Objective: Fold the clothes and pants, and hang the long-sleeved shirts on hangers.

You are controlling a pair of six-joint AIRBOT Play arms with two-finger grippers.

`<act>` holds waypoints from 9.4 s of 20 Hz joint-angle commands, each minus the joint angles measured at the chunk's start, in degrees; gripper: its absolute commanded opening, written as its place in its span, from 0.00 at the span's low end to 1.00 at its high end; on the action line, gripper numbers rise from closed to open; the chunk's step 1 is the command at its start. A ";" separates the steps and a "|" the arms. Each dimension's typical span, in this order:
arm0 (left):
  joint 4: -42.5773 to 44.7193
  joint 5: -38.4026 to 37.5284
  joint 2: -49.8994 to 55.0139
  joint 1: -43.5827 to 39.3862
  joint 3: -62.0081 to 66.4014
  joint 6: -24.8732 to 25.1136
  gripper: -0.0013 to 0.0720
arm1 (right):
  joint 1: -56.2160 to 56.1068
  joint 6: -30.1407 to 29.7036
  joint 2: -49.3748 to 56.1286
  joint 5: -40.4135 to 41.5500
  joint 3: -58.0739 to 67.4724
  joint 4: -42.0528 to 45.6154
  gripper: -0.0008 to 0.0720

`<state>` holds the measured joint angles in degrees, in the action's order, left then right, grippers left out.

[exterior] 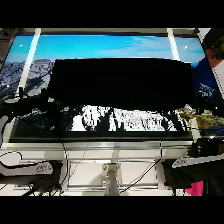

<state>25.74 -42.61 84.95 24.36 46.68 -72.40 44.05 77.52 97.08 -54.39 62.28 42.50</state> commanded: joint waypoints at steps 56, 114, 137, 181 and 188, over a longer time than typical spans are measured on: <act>-17.46 19.19 32.06 -11.74 57.24 -1.11 0.10 | -10.40 43.80 0.66 18.93 16.83 -1.88 0.04; 26.53 6.60 39.15 -65.33 64.59 -37.09 0.02 | -0.55 8.79 18.97 -24.06 34.10 11.78 0.51; 46.45 -27.80 10.54 -37.94 64.67 -24.04 0.02 | -44.57 13.68 10.36 -16.46 49.51 5.25 0.03; 29.46 -35.89 7.93 -29.03 50.77 -2.95 0.02 | -36.68 -10.36 1.38 3.28 -2.38 -21.18 0.82; 29.46 -35.85 8.44 -29.03 50.75 -2.99 0.02 | -39.52 -10.23 2.69 4.37 -2.40 -21.24 0.59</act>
<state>55.29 -78.50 93.12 -4.67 97.47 -75.40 5.17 66.89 99.26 -50.17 59.72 21.39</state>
